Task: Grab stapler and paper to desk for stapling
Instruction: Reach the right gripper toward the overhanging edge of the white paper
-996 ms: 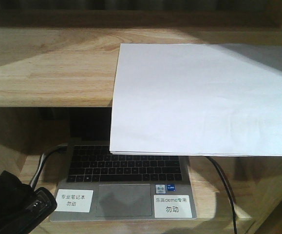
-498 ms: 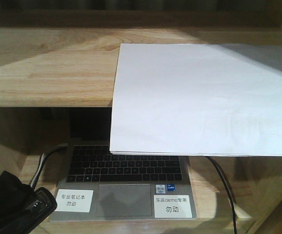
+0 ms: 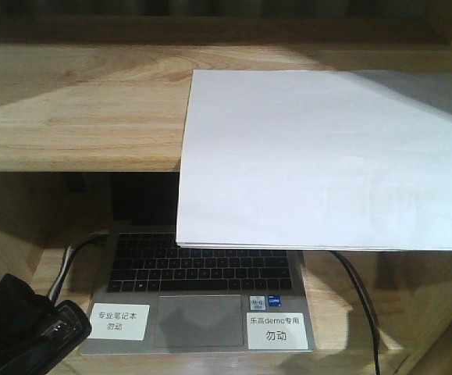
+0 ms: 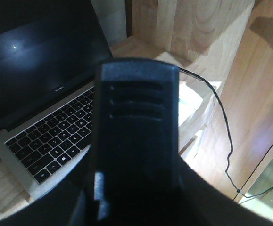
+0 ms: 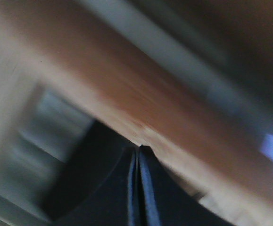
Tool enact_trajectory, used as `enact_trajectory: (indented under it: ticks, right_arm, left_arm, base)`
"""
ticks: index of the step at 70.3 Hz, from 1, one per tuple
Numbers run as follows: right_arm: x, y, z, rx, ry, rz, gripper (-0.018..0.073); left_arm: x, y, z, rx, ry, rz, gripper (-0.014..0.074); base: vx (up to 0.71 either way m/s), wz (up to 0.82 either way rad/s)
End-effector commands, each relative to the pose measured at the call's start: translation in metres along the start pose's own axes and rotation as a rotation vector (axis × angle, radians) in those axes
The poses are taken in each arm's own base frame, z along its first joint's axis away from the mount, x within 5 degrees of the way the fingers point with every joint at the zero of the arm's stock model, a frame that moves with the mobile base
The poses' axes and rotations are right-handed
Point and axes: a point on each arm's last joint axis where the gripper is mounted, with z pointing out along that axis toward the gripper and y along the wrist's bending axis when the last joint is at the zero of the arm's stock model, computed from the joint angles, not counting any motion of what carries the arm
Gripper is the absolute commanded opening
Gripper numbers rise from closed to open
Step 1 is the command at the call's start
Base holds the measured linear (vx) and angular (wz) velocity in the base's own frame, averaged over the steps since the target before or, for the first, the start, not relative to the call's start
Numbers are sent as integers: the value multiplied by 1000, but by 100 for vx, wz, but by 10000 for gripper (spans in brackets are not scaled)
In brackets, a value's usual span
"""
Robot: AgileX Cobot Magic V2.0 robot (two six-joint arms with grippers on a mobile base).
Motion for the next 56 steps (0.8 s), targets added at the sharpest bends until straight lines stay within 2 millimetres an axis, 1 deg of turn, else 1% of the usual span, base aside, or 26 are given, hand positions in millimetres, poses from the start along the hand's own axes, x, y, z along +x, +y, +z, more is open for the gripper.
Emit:
enact_trajectory:
  ticks: [1,6,12,24,32,38,41,50,56]
  right_arm:
    - [-2,6,-1,-78,-27,56,15]
    - [-3,7,-1,-97,-33,64,60]
    - [-2,10,-1,-129,-12,72,137]
    - [6,20,-4,-269,139,110,353]
    - [11,27,-8,-385,245,91,459]
    - [13,33,-11,-471,308,89,498]
    - [14,36,-13,-512,329,92,505]
    - [12,45,-19,-641,353,119,505]
    - [11,48,-21,-671,356,160,505]
  left_arm:
    - [-18,2,-5,-33,-124,-26,-6]
    - [-18,2,-5,-33,-124,-26,-6]
    - [-18,2,-5,-33,-124,-26,-6]
    - [-18,2,-5,-33,-124,-26,-6]
    - [-18,2,-5,-33,-124,-26,-6]
    - [-18,2,-5,-33,-124,-26,-6]
    - [-18,2,-5,-33,-124,-26,-6]
    - [-18,2,-5,-33,-124,-26,-6]
    - [-18,2,-5,-33,-124,-26,-6]
  base:
    - [0,0]
    - [0,0]
    - [0,0]
    - [0,0]
    - [0,0]
    - [0,0]
    - [0,0]
    - [0,0]
    - [0,0]
